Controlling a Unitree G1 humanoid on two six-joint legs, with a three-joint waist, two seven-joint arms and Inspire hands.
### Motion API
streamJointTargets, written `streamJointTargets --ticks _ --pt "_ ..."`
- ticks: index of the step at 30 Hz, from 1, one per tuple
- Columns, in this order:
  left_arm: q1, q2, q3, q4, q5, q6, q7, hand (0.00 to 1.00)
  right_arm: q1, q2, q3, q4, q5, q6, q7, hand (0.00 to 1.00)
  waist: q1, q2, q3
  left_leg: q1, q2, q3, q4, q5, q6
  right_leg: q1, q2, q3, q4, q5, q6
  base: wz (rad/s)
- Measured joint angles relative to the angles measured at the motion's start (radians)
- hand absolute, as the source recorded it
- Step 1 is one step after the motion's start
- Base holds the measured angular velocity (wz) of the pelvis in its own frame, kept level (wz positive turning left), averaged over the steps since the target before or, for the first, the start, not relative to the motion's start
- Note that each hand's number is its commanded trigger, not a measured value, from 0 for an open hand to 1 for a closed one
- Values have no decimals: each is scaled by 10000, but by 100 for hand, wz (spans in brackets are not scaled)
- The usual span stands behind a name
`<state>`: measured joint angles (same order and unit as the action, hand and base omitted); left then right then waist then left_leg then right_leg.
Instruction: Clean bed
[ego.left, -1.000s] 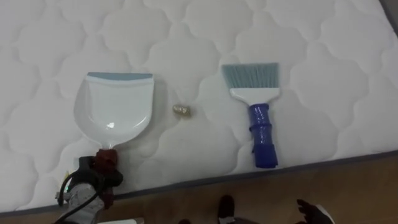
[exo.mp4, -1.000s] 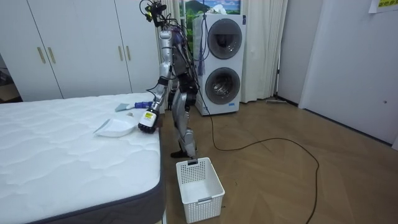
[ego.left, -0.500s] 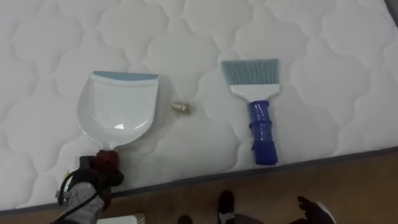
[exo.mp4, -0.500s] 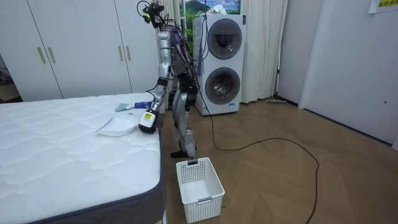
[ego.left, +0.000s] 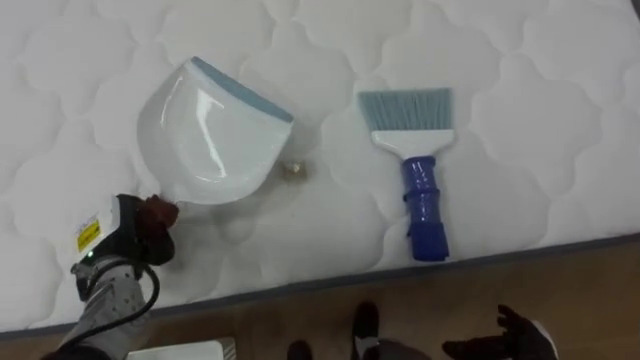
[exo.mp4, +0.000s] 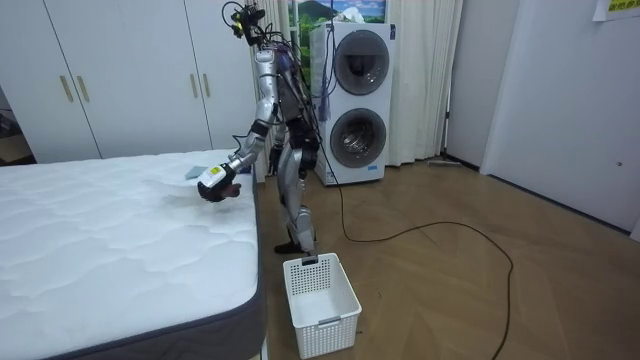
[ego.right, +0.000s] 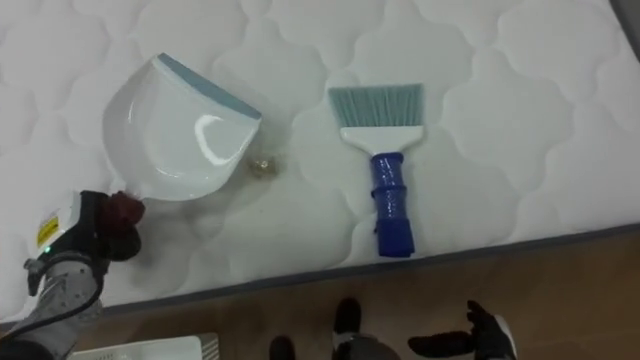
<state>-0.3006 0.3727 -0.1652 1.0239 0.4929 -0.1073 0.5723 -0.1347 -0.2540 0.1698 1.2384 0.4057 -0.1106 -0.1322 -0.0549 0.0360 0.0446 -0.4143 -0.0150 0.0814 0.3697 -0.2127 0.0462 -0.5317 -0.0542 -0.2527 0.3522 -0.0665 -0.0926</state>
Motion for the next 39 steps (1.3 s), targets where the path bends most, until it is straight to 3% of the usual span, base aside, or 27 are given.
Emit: streamJointTargets --ticks 4,13,17,24,30,33,35,39 --pt "361 142 23 -174 477 -52 496 100 167 -208 -561 -169 931 -19 -248 0 15 106 -89 93 -3 5 5 0 0 89 1 2 8 -3 -3 0" --pt "802 140 -44 -166 446 -145 522 100 66 -266 -783 -399 2010 -184 -474 0 39 85 -112 348 16 186 84 0 -1 285 13 185 129 -1 -24 -3" --pt "974 147 -307 -175 -14 -340 509 100 -108 -327 -787 -368 2683 -300 -808 0 3 71 -116 313 15 291 32 -26 8 243 8 257 203 -17 29 -3" --pt "1066 150 -765 -173 -27 -533 456 100 -500 -431 -844 -395 3021 -354 -1587 0 31 55 -127 226 32 404 93 -26 7 128 16 326 269 53 -47 -4" --pt "1437 167 -768 -232 -35 -679 487 100 -549 -651 -961 -1306 2962 -662 -2467 0 37 16 -186 234 33 552 50 -21 16 61 -8 360 277 77 -34 -5" --pt "1782 239 -823 -439 -39 -683 464 100 -406 -669 -1266 -2176 2805 -785 -2949 0 59 -89 -268 228 27 588 47 -19 19 -26 -2 404 292 70 -24 -4" --pt "2092 263 -850 -531 -100 -739 348 100 -393 -677 -1267 -2772 2430 -1014 -3516 0 42 -164 -319 243 30 598 100 -18 19 -18 -9 399 301 73 -28 -2" --pt "2282 267 -852 -530 -105 -746 34 100 -395 -672 -1385 -3504 1749 -1412 -4399 0 37 -202 -340 257 21 602 86 3 50 -1 -22 399 273 90 -11 1"
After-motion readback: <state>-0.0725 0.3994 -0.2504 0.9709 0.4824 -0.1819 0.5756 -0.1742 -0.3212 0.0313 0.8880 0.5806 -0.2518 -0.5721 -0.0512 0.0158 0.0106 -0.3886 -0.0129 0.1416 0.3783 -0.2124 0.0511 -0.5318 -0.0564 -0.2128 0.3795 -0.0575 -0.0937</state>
